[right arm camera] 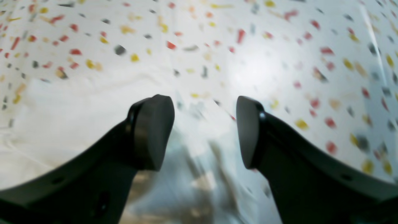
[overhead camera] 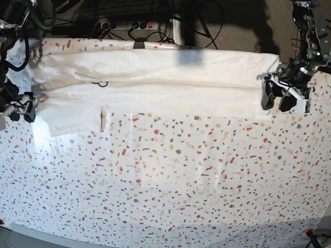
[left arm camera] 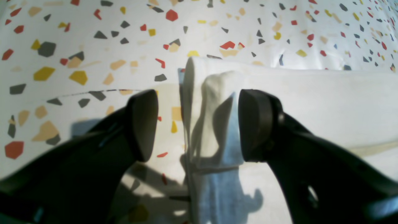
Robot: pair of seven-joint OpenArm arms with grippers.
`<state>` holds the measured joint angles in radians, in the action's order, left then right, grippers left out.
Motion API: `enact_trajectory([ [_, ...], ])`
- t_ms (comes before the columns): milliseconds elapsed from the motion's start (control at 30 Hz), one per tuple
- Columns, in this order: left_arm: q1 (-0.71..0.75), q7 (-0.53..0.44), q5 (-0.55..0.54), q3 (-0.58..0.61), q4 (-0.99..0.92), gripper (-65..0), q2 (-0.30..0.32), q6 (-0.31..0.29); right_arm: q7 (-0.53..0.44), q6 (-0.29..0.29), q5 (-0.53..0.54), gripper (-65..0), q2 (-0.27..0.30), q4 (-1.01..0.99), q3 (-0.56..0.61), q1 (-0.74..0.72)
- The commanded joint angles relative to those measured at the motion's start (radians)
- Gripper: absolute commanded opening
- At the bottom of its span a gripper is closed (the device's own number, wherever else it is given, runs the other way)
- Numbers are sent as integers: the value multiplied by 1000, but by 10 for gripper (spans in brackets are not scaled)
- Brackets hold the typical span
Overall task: Fold the T-shirt properly
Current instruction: 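Lower the hem onto the folded shirt and open both grippers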
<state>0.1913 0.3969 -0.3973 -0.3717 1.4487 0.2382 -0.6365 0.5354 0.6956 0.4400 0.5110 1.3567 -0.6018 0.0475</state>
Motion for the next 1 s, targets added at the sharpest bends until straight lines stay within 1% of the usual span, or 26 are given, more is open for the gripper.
enact_trajectory([
  [0, -9, -22, -19, -6, 20, -254, 15, -6, -17, 3, 12, -294, 29, 18, 21, -30],
  [167, -9, -23, -19, -6, 20, -254, 15, -6, 39, -2, 5, -294, 49, 18, 150, -121],
  [267, -9, -23, -19, -6, 20, -254, 15, -6, 70, -42, 6, -294, 58, 18, 193, -185],
  [367, -9, -23, -20, -6, 20, -254, 15, -6, 79, -60, -9, -294, 65, -5, 254, -231],
  [433, -10, -24, -23, -6, 20, -254, 15, -5, 58, -76, -64, -294, 64, -66, 306, -270],
  [500, -10, -24, -23, -6, 20, -254, 14, -3, 49, -83, -94, -294, 65, -157, 355, -317],
  [600, -9, -24, -23, -6, 20, -254, 14, -3, 68, -83, -97, -294, 65, -292, 404, -400],
  [733, -10, -24, -24, -6, 20, -254, 14, -3, 90, -82, -109, -294, 65, -412, 434, -488],
  [833, -9, -28, -24, -6, 20, -254, 14, -3, 119, -82, -120, -294, 65, -467, 466, -522],
  [967, -10, -37, -27, -6, 20, -254, 14, -3, 201, -82, -120, -294, 65, -502, 528, -529],
])
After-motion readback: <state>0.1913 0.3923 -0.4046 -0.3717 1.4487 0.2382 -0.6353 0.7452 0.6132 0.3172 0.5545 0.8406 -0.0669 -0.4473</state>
